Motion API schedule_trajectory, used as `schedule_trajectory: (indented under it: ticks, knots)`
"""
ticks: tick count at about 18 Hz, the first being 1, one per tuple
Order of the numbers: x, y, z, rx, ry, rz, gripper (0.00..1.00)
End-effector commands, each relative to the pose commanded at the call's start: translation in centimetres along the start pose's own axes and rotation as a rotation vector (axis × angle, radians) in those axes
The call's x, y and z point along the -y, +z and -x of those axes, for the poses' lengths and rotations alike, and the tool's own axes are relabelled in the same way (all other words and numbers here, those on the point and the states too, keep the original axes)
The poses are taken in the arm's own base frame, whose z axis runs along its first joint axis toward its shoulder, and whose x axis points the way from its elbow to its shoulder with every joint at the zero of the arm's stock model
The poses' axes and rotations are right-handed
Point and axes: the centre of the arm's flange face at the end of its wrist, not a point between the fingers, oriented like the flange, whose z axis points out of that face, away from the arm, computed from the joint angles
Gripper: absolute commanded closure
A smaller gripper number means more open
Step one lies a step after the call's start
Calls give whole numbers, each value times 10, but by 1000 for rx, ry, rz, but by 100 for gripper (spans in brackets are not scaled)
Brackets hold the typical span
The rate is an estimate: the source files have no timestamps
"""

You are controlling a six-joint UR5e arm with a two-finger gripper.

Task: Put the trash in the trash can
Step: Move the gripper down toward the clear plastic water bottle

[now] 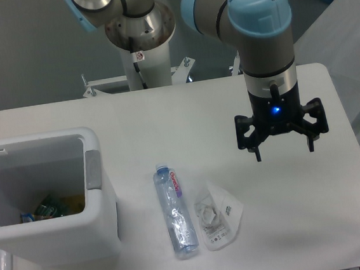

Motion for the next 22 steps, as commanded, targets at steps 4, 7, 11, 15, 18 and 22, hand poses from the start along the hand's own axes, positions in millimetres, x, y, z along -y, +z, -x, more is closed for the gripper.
schedule_trajectory:
  ticks: [4,7,11,15,18,22]
  knots:
    - [2,-1,0,-4,-3,-7,0]
    - [2,8,-4,-20,-9,-1,0]
    - [6,29,-8,-65,-11,-6,0]
    - [9,49,-14,-85,-117,4,0]
    - [22,76,-20,-80,-209,-59,0]
    - [31,116,-45,-111,-243,-27,0]
